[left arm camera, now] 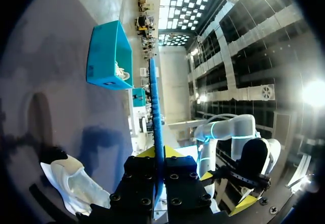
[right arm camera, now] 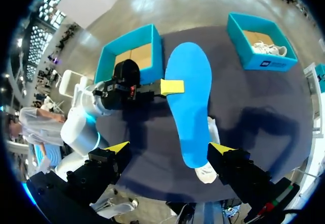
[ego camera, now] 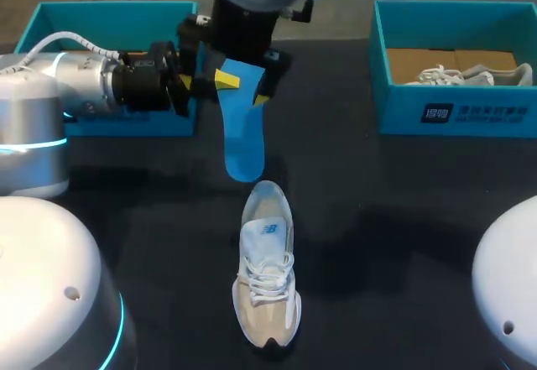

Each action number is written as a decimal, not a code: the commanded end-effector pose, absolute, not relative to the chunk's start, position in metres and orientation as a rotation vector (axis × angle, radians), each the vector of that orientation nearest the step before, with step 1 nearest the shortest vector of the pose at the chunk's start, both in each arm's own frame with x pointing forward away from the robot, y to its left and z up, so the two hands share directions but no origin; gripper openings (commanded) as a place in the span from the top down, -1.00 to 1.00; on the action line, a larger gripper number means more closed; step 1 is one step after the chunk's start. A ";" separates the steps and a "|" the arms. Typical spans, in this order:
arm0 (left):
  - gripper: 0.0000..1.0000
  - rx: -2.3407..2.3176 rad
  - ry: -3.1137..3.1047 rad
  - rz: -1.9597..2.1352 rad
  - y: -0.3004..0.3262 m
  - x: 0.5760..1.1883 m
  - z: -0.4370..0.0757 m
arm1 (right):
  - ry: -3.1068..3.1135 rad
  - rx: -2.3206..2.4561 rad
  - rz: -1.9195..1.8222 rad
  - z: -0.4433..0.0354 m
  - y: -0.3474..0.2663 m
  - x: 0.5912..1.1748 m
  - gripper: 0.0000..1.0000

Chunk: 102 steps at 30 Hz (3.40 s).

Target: Take the shoe out of the shoebox, open the shoe tongue, remove and reinsert the insole, then place the shoe into the shoebox

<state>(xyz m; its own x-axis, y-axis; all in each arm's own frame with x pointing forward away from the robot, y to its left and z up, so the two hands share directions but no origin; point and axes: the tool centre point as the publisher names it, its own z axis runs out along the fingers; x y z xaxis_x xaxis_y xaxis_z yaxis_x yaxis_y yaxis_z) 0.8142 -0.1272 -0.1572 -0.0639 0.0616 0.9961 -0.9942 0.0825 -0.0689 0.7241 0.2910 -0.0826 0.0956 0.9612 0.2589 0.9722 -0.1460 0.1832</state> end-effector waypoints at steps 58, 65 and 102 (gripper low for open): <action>1.00 1.075 -1.254 1.222 -0.127 0.813 -0.157 | -1.435 -1.569 -1.204 -0.122 0.195 0.752 -1.00; 1.00 1.075 -1.254 1.222 -0.127 0.813 -0.157 | -1.404 -1.487 -1.228 -0.127 0.197 0.756 -1.00; 1.00 0.933 -1.401 1.510 -0.125 0.812 -0.144 | -1.322 -1.335 -1.320 -0.145 0.192 0.758 -1.00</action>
